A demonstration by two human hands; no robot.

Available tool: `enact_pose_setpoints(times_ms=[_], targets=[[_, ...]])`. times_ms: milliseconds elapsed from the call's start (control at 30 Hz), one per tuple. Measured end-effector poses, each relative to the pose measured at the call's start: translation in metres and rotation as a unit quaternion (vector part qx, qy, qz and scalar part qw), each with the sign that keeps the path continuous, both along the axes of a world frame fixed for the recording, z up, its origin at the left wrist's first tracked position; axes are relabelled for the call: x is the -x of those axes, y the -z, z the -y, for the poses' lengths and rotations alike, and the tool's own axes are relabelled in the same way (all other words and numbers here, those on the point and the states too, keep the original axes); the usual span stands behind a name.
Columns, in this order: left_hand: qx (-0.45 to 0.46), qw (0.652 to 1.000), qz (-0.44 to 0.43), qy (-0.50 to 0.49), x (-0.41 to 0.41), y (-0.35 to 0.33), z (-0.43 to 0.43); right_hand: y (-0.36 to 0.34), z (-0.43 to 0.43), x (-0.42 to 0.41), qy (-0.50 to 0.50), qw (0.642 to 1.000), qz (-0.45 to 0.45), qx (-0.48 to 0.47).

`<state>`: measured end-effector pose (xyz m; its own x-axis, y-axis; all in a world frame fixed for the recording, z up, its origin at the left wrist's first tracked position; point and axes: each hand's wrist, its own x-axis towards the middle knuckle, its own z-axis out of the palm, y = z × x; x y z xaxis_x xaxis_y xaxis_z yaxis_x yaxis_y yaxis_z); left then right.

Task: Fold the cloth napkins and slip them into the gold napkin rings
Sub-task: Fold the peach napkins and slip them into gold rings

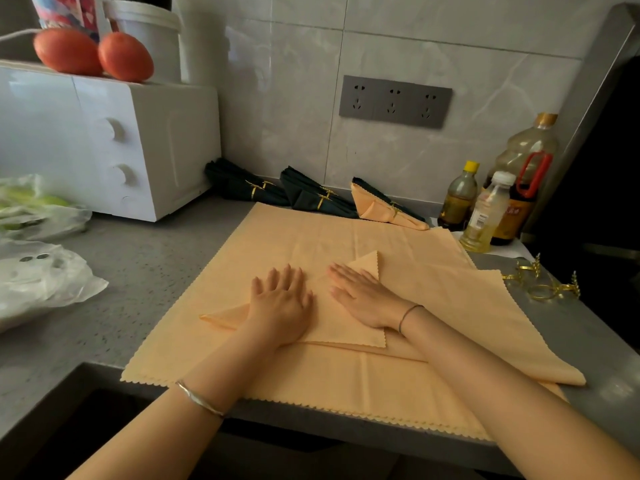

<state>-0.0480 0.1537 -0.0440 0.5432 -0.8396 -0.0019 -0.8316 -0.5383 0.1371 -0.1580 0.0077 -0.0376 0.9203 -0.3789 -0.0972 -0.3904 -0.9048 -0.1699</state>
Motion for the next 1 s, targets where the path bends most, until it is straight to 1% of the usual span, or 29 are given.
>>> enact_pose_setpoints(times_ms=[300,367,433,467,500,633,700,833,867,1000], targets=[[0.002,1.0,-0.005,0.006,-0.002,0.002,0.0,-0.006,0.051,0.014,0.093,0.996,0.006,-0.019],[0.003,1.0,-0.007,0.015,-0.002,0.002,-0.001,-0.008,0.055,0.016,0.113,0.991,0.046,-0.056],[-0.004,1.0,-0.014,0.024,-0.004,0.0,-0.002,-0.014,0.062,0.022,0.16,0.972,0.128,-0.115],[-0.009,0.999,-0.02,0.027,-0.004,0.0,-0.003,-0.018,0.066,0.027,0.181,0.963,0.155,-0.127],[-0.013,0.999,-0.025,0.028,-0.003,-0.001,-0.003,-0.023,0.072,0.035,0.198,0.959,0.159,-0.125],[0.0,0.999,-0.037,0.038,0.003,-0.009,0.01,-0.029,0.1,0.063,0.255,0.952,0.109,-0.131],[0.013,0.998,-0.045,0.049,0.014,-0.012,0.022,-0.025,0.107,0.071,0.266,0.952,0.09,-0.12],[0.029,0.997,-0.033,0.065,0.04,-0.004,0.044,-0.011,0.112,0.075,0.269,0.95,0.139,-0.076],[0.033,0.997,-0.029,0.059,0.044,-0.002,0.048,-0.013,0.114,0.075,0.275,0.949,0.138,-0.067],[0.032,0.998,-0.024,0.039,0.047,0.001,0.055,-0.027,0.123,0.074,0.297,0.951,0.073,-0.039]])
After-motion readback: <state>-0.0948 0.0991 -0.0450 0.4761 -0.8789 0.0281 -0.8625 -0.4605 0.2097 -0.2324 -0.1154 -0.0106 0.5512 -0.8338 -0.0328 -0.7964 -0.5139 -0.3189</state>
